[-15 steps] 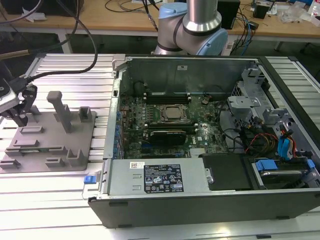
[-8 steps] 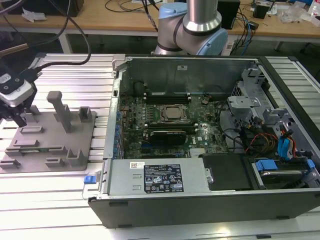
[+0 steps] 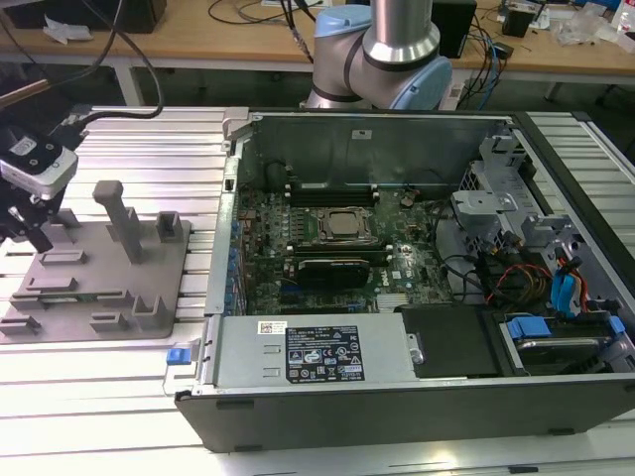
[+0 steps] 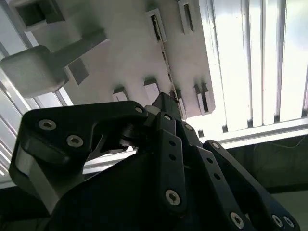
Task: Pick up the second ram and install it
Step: 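Pick up the second ram and move it above second insertion slot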
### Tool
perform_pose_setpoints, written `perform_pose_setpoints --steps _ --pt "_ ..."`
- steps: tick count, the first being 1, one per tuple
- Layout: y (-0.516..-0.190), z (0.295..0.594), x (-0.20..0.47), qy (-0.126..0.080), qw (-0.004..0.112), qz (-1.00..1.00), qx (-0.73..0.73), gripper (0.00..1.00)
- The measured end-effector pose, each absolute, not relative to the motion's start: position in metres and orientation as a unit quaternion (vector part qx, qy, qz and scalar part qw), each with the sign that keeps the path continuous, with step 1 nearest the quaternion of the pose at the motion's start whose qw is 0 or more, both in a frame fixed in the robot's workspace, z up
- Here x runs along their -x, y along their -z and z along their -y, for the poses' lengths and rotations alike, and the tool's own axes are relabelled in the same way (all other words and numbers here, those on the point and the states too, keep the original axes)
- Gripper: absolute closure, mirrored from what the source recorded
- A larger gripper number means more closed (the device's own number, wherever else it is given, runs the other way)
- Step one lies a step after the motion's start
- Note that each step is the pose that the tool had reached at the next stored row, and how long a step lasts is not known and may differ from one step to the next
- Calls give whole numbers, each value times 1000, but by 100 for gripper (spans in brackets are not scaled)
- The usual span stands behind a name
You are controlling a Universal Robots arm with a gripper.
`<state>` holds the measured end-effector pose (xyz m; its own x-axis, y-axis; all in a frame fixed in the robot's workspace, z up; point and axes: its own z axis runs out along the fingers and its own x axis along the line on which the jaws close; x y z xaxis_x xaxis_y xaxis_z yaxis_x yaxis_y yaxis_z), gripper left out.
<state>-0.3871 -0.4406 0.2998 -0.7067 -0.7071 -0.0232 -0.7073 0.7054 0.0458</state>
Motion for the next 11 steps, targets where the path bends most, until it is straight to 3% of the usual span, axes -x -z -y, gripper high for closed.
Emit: perform_pose_setpoints --steps 11 --pt "-297 441 387 -26 -3 -836 547 92"
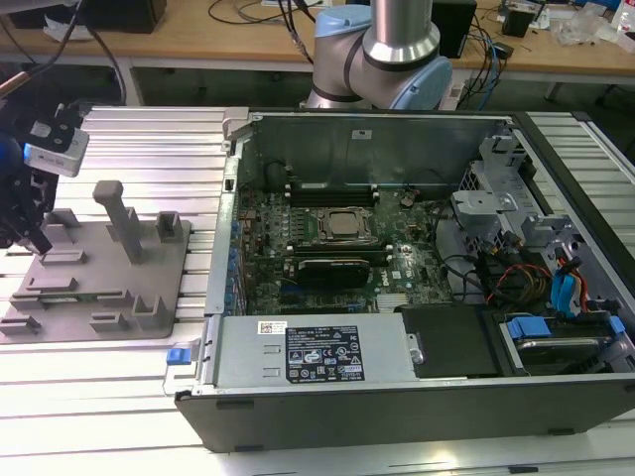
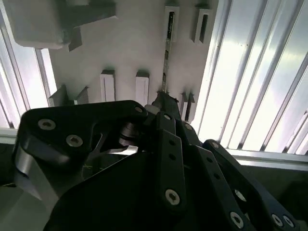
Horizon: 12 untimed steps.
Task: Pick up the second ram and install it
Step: 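Pick up the second ram and move it above second insertion slot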
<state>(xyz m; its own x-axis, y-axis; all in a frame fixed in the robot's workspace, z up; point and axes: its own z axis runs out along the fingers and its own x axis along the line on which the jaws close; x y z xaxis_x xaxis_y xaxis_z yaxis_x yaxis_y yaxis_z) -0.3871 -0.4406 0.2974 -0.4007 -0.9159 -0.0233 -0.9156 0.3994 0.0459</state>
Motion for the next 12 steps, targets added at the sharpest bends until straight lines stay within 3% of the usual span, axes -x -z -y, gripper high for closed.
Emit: perform_pose_setpoints --steps 12 --pt "-293 441 387 25 7 730 -683 92"
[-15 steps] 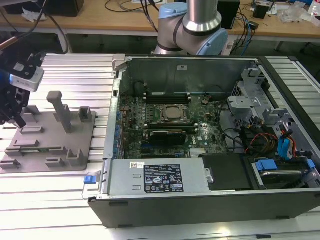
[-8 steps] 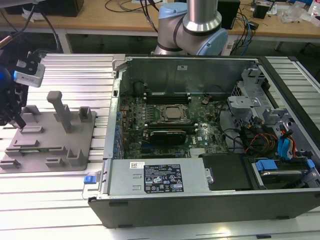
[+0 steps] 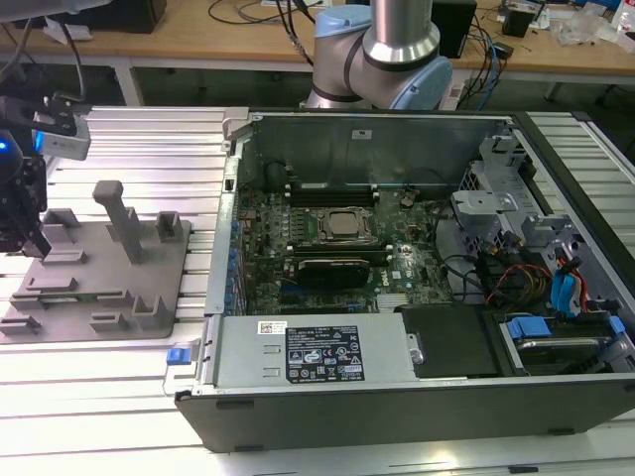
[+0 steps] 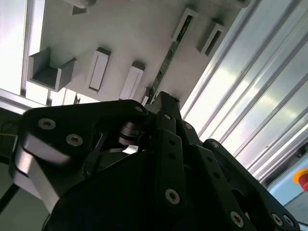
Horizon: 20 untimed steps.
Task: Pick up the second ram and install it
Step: 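Pick up the second ram and move it above second insertion slot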
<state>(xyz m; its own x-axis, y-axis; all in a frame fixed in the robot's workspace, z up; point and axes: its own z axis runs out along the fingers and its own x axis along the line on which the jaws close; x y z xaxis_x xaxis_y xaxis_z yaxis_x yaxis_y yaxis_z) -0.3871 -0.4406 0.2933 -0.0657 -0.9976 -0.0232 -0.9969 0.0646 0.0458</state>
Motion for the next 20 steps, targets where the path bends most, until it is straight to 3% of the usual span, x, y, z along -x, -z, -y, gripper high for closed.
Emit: perform_pose_setpoints --steps 20 --pt "-264 441 387 25 8 716 -698 92"
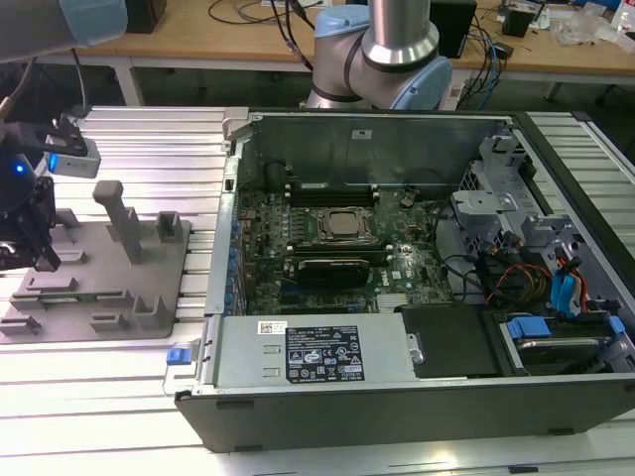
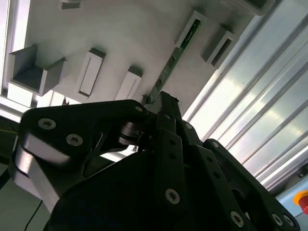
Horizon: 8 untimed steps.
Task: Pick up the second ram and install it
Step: 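Pick up the second ram and move it above second insertion slot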
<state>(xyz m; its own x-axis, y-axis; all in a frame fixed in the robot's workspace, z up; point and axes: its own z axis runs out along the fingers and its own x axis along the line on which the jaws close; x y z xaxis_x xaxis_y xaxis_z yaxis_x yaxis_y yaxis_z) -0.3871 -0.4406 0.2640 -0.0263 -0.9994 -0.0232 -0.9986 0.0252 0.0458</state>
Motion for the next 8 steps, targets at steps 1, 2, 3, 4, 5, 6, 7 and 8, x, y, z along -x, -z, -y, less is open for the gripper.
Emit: perform_pose_setpoints --steps 1,2,3,4,5,6,7,8 --pt "-261 441 387 25 8 714 -699 92" --pt "-258 441 387 24 8 713 -701 92" --pt "-256 441 387 24 8 712 -701 92" --pt "-255 441 387 24 8 712 -702 92" --pt "-252 441 387 24 8 711 -702 92" --pt "-248 441 387 24 8 711 -703 92" --pt "-247 441 387 24 8 711 -703 92" --pt "-246 441 387 24 7 710 -703 92"
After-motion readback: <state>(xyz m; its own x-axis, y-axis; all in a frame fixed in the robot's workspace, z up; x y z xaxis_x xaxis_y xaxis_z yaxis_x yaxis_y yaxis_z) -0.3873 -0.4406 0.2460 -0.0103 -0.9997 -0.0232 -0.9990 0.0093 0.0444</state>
